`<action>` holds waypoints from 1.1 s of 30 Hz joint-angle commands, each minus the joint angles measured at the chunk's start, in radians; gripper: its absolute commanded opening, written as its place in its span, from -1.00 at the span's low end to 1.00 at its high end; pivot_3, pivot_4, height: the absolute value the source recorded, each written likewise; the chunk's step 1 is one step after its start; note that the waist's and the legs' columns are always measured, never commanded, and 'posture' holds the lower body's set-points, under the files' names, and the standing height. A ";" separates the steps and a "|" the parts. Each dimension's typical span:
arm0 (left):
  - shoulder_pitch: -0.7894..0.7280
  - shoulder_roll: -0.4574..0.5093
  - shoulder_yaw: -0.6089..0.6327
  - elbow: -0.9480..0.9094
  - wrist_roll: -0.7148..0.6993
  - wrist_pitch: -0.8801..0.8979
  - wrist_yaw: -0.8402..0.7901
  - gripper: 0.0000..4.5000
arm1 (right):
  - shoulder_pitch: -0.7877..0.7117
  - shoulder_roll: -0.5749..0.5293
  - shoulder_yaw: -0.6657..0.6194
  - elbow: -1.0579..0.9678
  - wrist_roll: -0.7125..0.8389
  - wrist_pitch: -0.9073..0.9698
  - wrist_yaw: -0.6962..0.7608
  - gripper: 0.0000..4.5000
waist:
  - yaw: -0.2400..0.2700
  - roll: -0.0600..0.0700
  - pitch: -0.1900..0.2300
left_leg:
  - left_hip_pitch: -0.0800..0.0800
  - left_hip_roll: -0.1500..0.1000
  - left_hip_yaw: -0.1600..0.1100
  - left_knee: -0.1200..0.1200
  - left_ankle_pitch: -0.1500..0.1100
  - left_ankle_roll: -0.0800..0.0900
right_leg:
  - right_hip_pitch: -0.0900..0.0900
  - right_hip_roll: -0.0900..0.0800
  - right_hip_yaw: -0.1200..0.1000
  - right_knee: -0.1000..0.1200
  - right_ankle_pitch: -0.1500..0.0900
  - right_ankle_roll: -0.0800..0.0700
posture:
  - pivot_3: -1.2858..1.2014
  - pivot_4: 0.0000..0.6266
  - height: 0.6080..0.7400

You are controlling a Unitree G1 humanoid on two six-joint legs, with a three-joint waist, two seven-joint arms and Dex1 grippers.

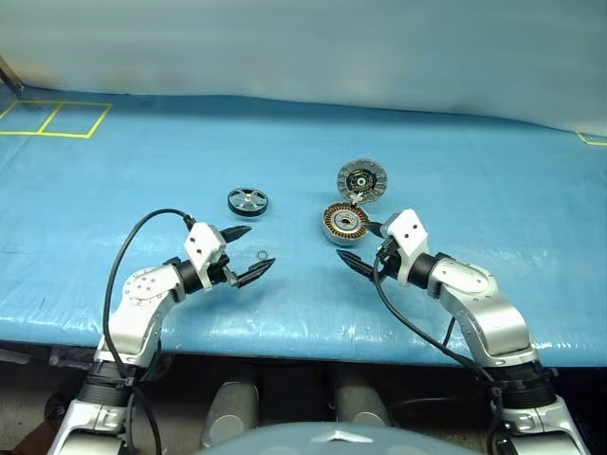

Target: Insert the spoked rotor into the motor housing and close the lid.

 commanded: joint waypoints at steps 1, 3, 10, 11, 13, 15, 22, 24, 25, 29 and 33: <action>-0.006 -0.007 0.001 -0.020 0.003 -0.030 0.003 1.00 | -0.013 -0.008 -0.021 -0.032 0.008 -0.007 -0.004 0.98 | 0.000 0.000 0.000 | 0.000 0.000 0.000 0.000 0.000 0.000 | 0.000 0.000 0.000 0.000 0.000 0.000 | 0.03 -0.52 1.00; -0.008 -0.010 0.001 -0.015 0.005 -0.037 0.007 1.00 | -0.016 -0.010 -0.020 -0.033 0.006 -0.005 -0.005 0.98 | 0.000 0.000 0.000 | 0.000 0.000 0.000 0.000 0.000 0.000 | 0.000 0.000 0.000 0.000 0.000 0.000 | 0.03 -0.52 1.00; -0.006 -0.022 -0.003 -0.004 0.009 -0.051 0.012 1.00 | -0.024 -0.021 -0.016 -0.035 0.003 0.000 -0.003 0.98 | 0.000 0.000 0.000 | 0.000 0.000 0.000 0.000 0.000 0.000 | 0.000 0.000 0.000 0.000 0.000 0.000 | 0.03 -0.52 1.00; -0.006 -0.024 -0.004 -0.002 0.010 -0.052 0.012 1.00 | -0.024 -0.022 -0.018 -0.034 0.004 0.000 -0.006 0.98 | 0.000 0.000 0.000 | 0.000 0.000 0.000 0.000 0.000 0.000 | 0.000 0.000 0.000 0.000 0.000 0.000 | 0.03 -0.52 1.00; -0.007 -0.026 -0.004 0.000 0.011 -0.056 0.014 1.00 | -0.026 -0.021 -0.016 -0.029 0.003 0.002 -0.010 0.98 | 0.000 0.000 0.000 | 0.000 0.000 0.000 0.000 0.000 0.000 | 0.000 0.000 0.000 0.000 0.000 0.000 | 0.03 -0.52 1.00; -0.007 -0.028 -0.004 0.002 0.010 -0.058 0.015 1.00 | -0.031 -0.024 -0.007 -0.028 -0.002 0.004 -0.009 0.98 | 0.000 0.000 0.000 | 0.000 0.000 0.000 0.000 0.000 0.000 | 0.000 0.000 0.000 0.000 0.000 0.000 | 0.03 -0.52 1.00; 0.003 -0.033 -0.009 0.002 0.013 -0.068 0.023 1.00 | -0.038 -0.026 -0.003 -0.027 -0.003 0.007 -0.011 0.98 | 0.000 0.000 0.000 | 0.000 0.000 0.000 0.000 0.000 0.000 | 0.000 0.000 0.000 0.000 0.000 0.000 | 0.03 -0.52 1.00; 0.004 -0.034 -0.007 0.004 0.013 -0.070 0.025 1.00 | -0.046 -0.025 0.009 -0.024 -0.005 0.010 -0.006 0.98 | 0.000 0.000 0.000 | 0.000 0.000 0.000 0.000 0.000 0.000 | 0.000 0.000 0.000 0.000 0.000 0.000 | 0.03 -0.52 1.00; 0.005 -0.035 -0.007 0.005 0.013 -0.072 0.025 1.00 | -0.048 -0.026 0.014 -0.025 -0.005 0.011 -0.003 0.98 | 0.000 0.000 0.000 | 0.000 0.000 0.000 0.000 0.000 0.000 | 0.000 0.000 0.000 0.000 0.000 0.000 | 0.03 -0.52 1.00; 0.015 -0.038 -0.010 0.003 0.015 -0.076 0.029 1.00 | -0.047 -0.029 0.021 -0.029 -0.006 0.016 0.000 0.98 | 0.000 0.000 0.000 | 0.000 0.000 0.000 0.000 0.000 0.000 | 0.000 0.000 0.000 0.000 0.000 0.000 | 0.03 -0.52 1.00; 0.011 -0.044 -0.013 0.008 0.019 -0.078 0.032 1.00 | -0.073 -0.056 0.052 -0.019 -0.033 0.019 0.024 0.98 | 0.001 0.000 0.000 | 0.000 0.000 0.000 0.000 0.000 0.000 | 0.000 0.000 0.000 0.000 0.000 0.000 | 0.03 -0.52 1.00</action>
